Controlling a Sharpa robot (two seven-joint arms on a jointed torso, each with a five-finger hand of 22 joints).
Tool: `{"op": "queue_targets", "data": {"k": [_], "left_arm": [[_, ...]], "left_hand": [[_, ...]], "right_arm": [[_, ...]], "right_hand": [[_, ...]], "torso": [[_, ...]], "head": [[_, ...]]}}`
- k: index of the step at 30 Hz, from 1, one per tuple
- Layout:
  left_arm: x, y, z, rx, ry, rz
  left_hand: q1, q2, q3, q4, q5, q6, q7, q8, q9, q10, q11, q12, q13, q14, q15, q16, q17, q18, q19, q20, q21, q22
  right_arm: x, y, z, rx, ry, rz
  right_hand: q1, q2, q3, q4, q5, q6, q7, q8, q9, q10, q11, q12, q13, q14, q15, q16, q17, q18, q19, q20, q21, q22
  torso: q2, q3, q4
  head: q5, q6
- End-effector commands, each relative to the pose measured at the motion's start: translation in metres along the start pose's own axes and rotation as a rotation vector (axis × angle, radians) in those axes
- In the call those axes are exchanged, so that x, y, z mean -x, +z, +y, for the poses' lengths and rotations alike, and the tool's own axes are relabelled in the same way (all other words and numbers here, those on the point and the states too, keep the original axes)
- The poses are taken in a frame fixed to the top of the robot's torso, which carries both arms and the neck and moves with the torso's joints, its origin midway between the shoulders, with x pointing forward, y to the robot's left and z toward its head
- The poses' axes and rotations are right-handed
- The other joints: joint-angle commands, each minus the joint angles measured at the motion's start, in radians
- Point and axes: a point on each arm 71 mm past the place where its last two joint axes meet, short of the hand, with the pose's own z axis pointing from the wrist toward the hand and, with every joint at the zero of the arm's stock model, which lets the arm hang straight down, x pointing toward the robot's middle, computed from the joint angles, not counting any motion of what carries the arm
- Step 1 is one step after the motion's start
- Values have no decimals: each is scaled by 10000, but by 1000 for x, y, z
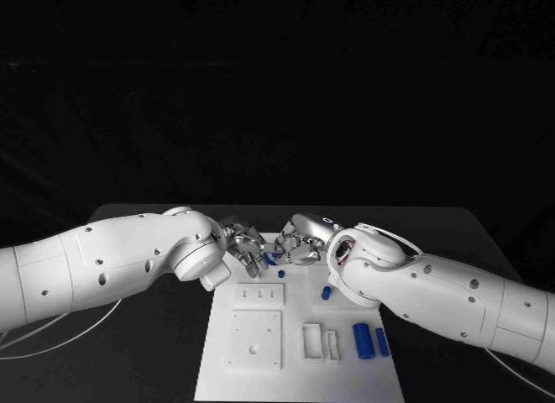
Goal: Assemble the parts on the task board
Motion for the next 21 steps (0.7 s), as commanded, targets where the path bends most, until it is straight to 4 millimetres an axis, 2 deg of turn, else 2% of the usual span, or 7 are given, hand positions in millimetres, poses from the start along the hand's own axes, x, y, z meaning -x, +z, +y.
{"op": "queue_targets", "data": {"k": [1, 6, 10, 14, 18, 21], "left_arm": [[-1, -1, -1, -56, -19, 229], [0, 0, -1, -58, -50, 208], [-1, 0, -1, -45, -58, 227], [-1, 0, -1, -25, -61, 277], [-1, 1, -1, -39, -90, 354], [-2, 1, -1, -63, -133, 435]], "left_hand": [[95, -41, 162, -12, 176, -47, 6, -36, 53, -40, -14, 7, -7, -76, 17, 57, 9, -144, -95, -12, -26, 22], [-10, -32, 644, -134, 347, -104, 19, -38, 198, -58, -8, 4, -9, -104, 19, 79, 8, -144, -139, -12, 3, 102], [-35, 3, 753, -192, 350, -119, 26, -38, 227, -60, -5, 5, -8, -112, 22, 80, 4, -143, -151, -8, 5, 122], [-167, -15, 761, -182, 145, -115, 23, -38, 249, -83, 2, 4, -7, -131, 33, 75, -5, -143, -167, 3, -7, 137], [-15, 126, 922, -286, 295, -115, 21, -35, 270, -99, 4, 2, -9, -149, 32, 68, -12, -142, -185, 3, -19, 145], [285, 276, 1229, -578, 467, -103, 26, -21, 352, -59, -9, 2, -14, -141, 9, 91, -1, -134, -214, -23, 19, 195]], "right_arm": [[-1, 0, -1, 25, -105, 116], [-1, 0, 0, 61, -92, 139], [-1, -1, 2, 113, -61, 127], [-2, -1, 3, 140, -45, 123], [-2, -1, 2, 137, -42, 128], [-2, -1, 2, 132, -42, 136]], "right_hand": [[40, 33, -12, 12, 32, 208, -133, 62, 12, 8, -44, -47, 16, -6, -86, -70, -6, -55, 314, -49, 41, 998], [32, 36, -22, 8, 33, 205, -134, 61, 11, 7, -43, -49, 17, -8, -86, -77, -10, -55, 313, -50, 35, 997], [32, 36, -22, 8, 33, 205, -134, 61, 11, 7, -43, -49, 17, -8, -86, -77, -10, -55, 313, -50, 35, 997], [32, 36, -22, 8, 33, 205, -134, 61, 11, 7, -43, -49, 17, -8, -86, -77, -10, -55, 313, -50, 35, 997], [32, 36, -22, 8, 33, 205, -134, 61, 11, 7, -43, -49, 17, -8, -86, -77, -10, -55, 313, -50, 35, 997], [32, 36, -22, 8, 33, 205, -134, 61, 11, 7, -43, -49, 17, -8, -86, -77, -10, -55, 313, -50, 35, 997]], "torso": [[6, -3, -7], [5, 0, -1], [10, 0, 0], [8, -2, -3], [5, -4, -1], [5, -3, 0]], "head": [[-7, 1], [-10, -8], [-10, -14], [-19, -20], [-29, -32], [-39, -55]]}}
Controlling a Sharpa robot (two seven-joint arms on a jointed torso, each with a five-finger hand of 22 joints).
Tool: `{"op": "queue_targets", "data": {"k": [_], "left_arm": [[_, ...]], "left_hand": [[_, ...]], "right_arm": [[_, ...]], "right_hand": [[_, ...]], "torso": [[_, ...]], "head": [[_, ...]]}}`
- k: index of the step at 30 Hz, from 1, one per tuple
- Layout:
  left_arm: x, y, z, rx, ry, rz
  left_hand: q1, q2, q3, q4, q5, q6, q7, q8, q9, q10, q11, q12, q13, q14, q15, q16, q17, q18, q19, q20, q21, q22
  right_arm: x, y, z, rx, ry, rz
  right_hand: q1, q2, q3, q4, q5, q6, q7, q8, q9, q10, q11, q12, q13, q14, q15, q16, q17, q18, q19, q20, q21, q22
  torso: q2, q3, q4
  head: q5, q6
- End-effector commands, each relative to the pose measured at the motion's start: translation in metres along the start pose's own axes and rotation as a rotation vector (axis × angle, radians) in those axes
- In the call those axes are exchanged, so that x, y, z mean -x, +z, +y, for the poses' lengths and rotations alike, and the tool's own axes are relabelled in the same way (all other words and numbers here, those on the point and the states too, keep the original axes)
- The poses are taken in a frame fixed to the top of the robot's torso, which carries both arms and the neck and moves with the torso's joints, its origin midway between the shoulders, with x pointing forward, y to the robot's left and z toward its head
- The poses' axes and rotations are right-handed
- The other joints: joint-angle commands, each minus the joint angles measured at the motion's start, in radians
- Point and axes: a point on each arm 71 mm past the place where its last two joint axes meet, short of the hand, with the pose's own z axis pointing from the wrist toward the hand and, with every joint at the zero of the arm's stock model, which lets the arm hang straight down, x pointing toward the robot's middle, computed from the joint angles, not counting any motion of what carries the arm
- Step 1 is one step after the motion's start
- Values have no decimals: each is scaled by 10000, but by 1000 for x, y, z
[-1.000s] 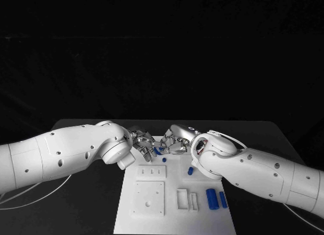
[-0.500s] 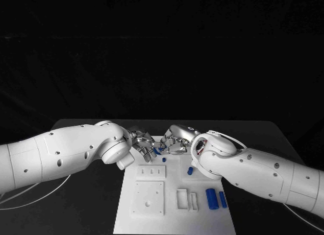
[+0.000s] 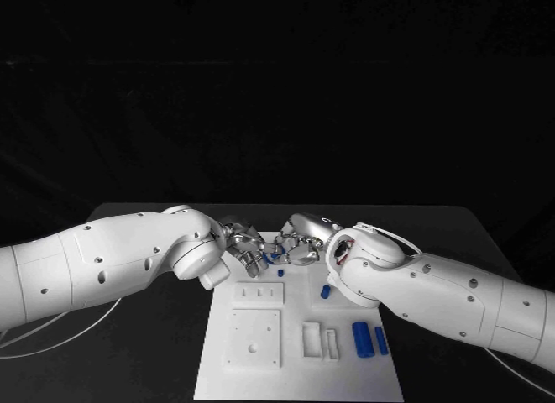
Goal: Assemble the parts on the task board
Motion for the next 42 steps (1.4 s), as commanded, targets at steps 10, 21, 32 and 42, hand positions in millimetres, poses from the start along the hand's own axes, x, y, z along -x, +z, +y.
{"op": "queue_targets", "data": {"k": [10, 21, 32, 42], "left_arm": [[0, 0, -2, -289, -244, 85], [2, -1, -2, -407, -321, -61], [4, -1, 2, -140, -183, -172], [7, -2, 9, 189, 206, -159]], "left_hand": [[-121, 80, 2297, -1435, -913, 327, -88, 5, 791, 404, -150, 11, 21, -11, -165, 449, 290, -63, -647, -156, 972, 1042], [-555, 178, 2444, -2034, -681, 534, -179, -2, 1388, 489, -250, 521, 99, -37, -279, 937, 910, -64, -716, -263, 1292, 1466], [-664, 206, 2448, -2306, -663, 709, -222, -21, 1197, 517, -331, 902, 163, 72, -351, 1211, 1165, -19, -639, -324, 1454, 1700], [-748, 201, 2422, -2499, -598, 863, -266, -11, 878, 530, -418, 1285, 207, 242, -454, 1450, 1328, -6, -508, -438, 1777, 2019]], "right_arm": [[-1, 1, -1, 46, -48, 83], [-2, 1, -4, -2, 52, 8], [1, -8, -14, 154, 559, -426], [6, -30, -39, 63, 1075, -750]], "right_hand": [[23, 26, -39, 11, 40, 182, -127, 19, 9, -20, -41, -84, -13, -11, -84, -52, -21, -51, 312, -47, 24, 996], [-52, -179, -202, 180, 71, -133, -60, 11, -11, -112, 6, -243, -161, -25, -52, -168, -120, -27, 293, -21, -116, 966], [163, -673, -1936, 979, 766, -1819, 372, 14, -41, -525, 300, -741, -720, -160, 164, -610, -527, 177, 177, 196, -1071, 783], [517, -551, -3081, 1302, 1303, -2748, 465, -14, -65, -680, 381, -710, -926, -210, 235, -620, -617, 293, 226, 297, -1447, 771]], "torso": [[4, 1, 6], [3, 6, -7], [-9, 10, 0], [-4, 14, -7]], "head": [[-31, -45], [-16, -73], [-10, -97], [45, -108]]}}
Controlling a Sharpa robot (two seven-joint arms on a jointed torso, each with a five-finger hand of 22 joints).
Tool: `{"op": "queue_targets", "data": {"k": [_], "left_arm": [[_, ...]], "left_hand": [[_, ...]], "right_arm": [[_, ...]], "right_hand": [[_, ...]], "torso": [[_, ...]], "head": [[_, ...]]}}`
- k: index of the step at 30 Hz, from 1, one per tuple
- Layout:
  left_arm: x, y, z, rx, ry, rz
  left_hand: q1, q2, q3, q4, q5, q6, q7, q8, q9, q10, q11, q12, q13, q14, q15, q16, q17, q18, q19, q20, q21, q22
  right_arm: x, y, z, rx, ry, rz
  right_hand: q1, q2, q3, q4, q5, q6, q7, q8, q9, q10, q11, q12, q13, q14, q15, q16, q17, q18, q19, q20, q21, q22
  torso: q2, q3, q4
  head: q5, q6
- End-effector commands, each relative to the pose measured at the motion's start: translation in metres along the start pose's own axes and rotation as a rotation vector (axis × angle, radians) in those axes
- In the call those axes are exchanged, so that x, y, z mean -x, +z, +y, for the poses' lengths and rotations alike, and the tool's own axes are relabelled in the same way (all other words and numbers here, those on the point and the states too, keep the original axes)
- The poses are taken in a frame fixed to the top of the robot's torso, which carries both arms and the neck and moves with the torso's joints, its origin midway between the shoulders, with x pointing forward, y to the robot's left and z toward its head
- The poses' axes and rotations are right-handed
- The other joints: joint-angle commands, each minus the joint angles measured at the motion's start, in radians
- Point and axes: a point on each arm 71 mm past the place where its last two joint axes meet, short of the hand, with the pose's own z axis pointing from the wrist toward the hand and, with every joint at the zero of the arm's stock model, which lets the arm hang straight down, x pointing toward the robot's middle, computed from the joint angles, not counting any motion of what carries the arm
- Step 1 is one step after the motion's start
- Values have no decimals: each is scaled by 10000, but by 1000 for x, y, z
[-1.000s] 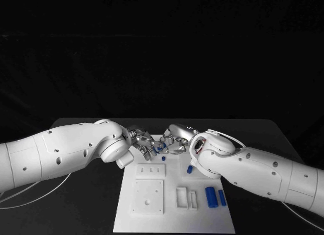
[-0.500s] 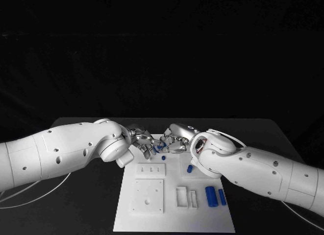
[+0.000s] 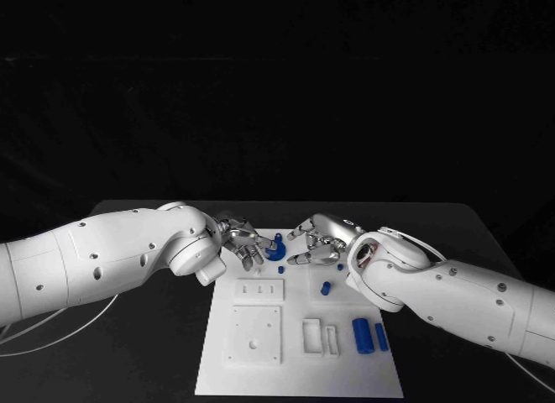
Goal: Assemble the parts on the task board
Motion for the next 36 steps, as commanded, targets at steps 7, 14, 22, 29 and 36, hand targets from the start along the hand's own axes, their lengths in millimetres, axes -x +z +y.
{"op": "queue_targets", "data": {"k": [7, 14, 22, 29, 36], "left_arm": [[1, -1, 4, 501, 1007, -100], [-3, 0, 3, 834, 2044, -495], [-11, 3, 4, 1060, 2888, -892], [-23, 8, 7, 1183, 3323, -848], [-32, 11, 12, 1383, 3299, -619]], "left_hand": [[-20, 16, 901, -1169, 181, 789, -652, 10, -351, 468, -383, 1729, 1046, -162, -313, 2251, 1065, 7, 32, -346, 1429, 1194], [-153, -77, 886, -1258, 355, 1062, -752, 20, -681, 474, -538, 2822, 1836, -16, -499, 3240, 1249, 31, 181, -519, 2016, 1652], [-225, -108, 860, -1226, 373, 1304, -827, 26, -934, 486, -600, 3194, 2237, 109, -581, 3537, 1141, -20, 534, -591, 1752, 1705], [-307, -117, 851, -1145, 368, 1568, -905, 25, -1009, 483, -643, 3562, 2387, 217, -646, 3697, 1199, -90, 807, -664, 1403, 2107], [-494, -37, 910, -1307, 405, 1703, -945, 29, -927, 481, -661, 3755, 2688, 206, -672, 3916, 1285, -147, 1136, -697, 478, 3532]], "right_arm": [[31, -19, -28, -153, 1006, -954], [68, -29, -59, -814, 1772, -1836], [92, -30, -80, -1219, 2467, -2569], [100, -27, -91, -1477, 2680, -2841], [101, -25, -93, -1525, 2727, -2874]], "right_hand": [[154, 86, -8, -62, 343, 309, -22, -13, 7, -30, -48, 36, -45, 7, 32, -26, -6, 53, 232, 50, -38, 781], [116, 134, 113, -178, 563, 548, -40, -14, 12, -20, -70, 43, -90, 17, 11, -30, -11, 37, 249, 28, -52, 786], [25, 209, 104, -322, 828, 545, -38, -14, 11, -71, -74, -2, -171, -5, 9, -95, -63, 33, 241, 23, -163, 770], [-22, 286, 80, -498, 910, 541, -36, -15, 10, -89, -75, -4, -208, -13, 8, -134, -93, 32, 248, 22, -221, 768], [-17, 307, 111, -566, 972, 552, -36, -15, 10, -102, -76, -9, -220, -13, 6, -128, -84, 31, 249, 21, -227, 768]], "torso": [[-22, 12, -45], [-91, 41, -103], [-168, 87, -97], [-213, 107, -54], [-195, 105, -81]], "head": [[38, -23], [81, -151], [120, -350], [148, -512], [189, -605]]}}
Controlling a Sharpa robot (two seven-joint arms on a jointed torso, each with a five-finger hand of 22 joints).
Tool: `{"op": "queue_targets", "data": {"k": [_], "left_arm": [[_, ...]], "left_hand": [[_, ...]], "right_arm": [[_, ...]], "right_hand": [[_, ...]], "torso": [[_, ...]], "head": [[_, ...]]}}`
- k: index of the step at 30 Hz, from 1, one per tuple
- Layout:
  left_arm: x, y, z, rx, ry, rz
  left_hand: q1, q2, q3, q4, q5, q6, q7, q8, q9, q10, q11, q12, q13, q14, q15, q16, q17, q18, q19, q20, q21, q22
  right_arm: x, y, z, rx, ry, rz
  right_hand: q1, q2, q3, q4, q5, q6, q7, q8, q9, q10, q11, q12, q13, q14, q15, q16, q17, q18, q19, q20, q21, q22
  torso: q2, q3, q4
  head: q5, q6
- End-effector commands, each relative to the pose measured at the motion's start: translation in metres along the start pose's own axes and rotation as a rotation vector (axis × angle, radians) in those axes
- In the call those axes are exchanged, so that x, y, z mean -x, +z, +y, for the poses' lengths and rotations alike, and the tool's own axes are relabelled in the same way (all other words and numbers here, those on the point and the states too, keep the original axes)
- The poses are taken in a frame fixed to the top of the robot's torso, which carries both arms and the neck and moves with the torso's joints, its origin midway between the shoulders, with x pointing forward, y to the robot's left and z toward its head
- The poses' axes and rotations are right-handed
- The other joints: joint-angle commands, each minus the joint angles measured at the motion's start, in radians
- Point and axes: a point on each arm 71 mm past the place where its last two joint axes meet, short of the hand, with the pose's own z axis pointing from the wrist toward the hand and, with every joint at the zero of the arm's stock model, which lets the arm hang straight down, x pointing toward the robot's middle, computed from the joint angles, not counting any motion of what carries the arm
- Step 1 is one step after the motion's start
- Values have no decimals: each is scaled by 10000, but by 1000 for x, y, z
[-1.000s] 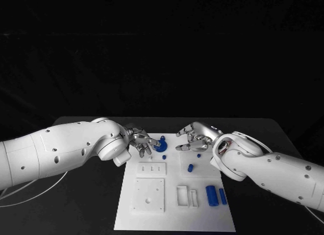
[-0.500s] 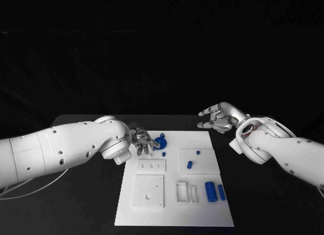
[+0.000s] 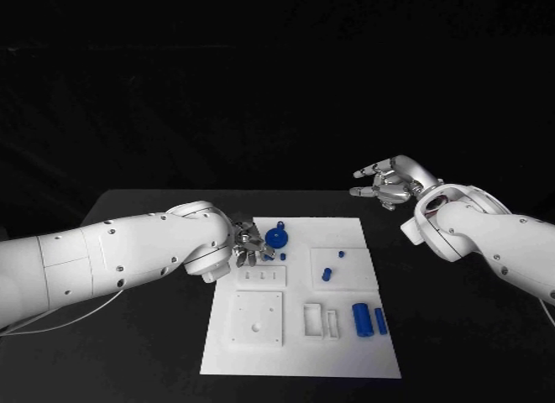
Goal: Assemble the parts on the task board
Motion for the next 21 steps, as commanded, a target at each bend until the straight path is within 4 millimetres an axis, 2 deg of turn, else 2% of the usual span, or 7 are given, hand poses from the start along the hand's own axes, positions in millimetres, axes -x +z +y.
{"op": "queue_targets", "data": {"k": [1, 3, 4, 6, 19, 21], "left_arm": [[-2, 1, 1, 199, 171, -28], [-4, 2, 2, 261, 118, 54], [-5, 2, 2, 284, 111, 80], [-7, 3, 4, 329, 136, 111], [-16, 8, 11, 538, 176, 179], [-17, 9, 13, 562, 181, 176]], "left_hand": [[18, 79, 908, -952, 87, 1321, -878, 48, 54, 321, -242, -10, 38, 107, -104, 46, 14, -146, 71, 6, -259, 278], [14, 81, 916, -965, 103, 1327, -879, 49, 47, 322, -238, 0, 45, 104, -104, 55, 24, -148, 84, 8, -304, 328], [-27, 80, 900, -1032, 92, 1344, -880, 52, -8, 323, -241, 7, 63, 112, -97, 41, 46, -148, 216, 14, -705, 761], [-28, 115, 922, -1035, 113, 1345, -881, 46, -15, 318, -242, 27, 72, 105, -100, 69, 71, -148, 274, 17, -826, 956], [-137, 142, 903, -1063, 143, 1498, -917, 50, 183, 305, -212, 287, 414, 47, -60, 305, 260, -148, 690, 83, -2009, 2417], [-132, 146, 906, -1063, 145, 1505, -920, 55, 193, 315, -206, 278, 432, 37, -58, 316, 269, -148, 721, 83, -2087, 2504]], "right_arm": [[0, 1, 1, 124, 244, -33], [0, 1, 1, 118, 247, -29], [0, 1, 1, 116, 248, -30], [0, 1, 1, 109, 248, -34], [1, 2, 0, 60, 274, -39], [1, 2, -1, 47, 270, -40]], "right_hand": [[-7, 84, 2, -76, 58, 69, 23, -14, 8, -53, -21, -10, -22, -17, 7, -27, -1, 38, 250, 21, -67, 762], [-7, 84, 2, -76, 58, 69, 23, -14, 8, -53, -21, -10, -22, -17, 7, -27, -1, 38, 250, 21, -67, 762], [-7, 84, 2, -76, 58, 69, 23, -14, 8, -53, -21, -10, -22, -17, 7, -27, -1, 38, 250, 21, -67, 762], [-7, 84, 2, -76, 58, 69, 23, -14, 8, -53, -21, -10, -22, -17, 7, -27, -1, 38, 250, 21, -67, 762], [-83, 104, 63, -189, 154, 61, 24, -15, 8, -62, -22, -9, -41, -13, 6, -26, 6, 39, 254, 19, -92, 762], [-94, 107, 69, -195, 177, 57, 25, -15, 8, -59, -22, -4, -38, -11, 6, -25, 8, 38, 256, 20, -86, 763]], "torso": [[7, 4, -10], [8, -7, -8], [6, -8, -4], [1, -14, -1], [7, -7, -17], [12, -16, -10]], "head": [[12, -44], [14, -60], [15, -76], [24, -101], [32, -149], [20, -163]]}}
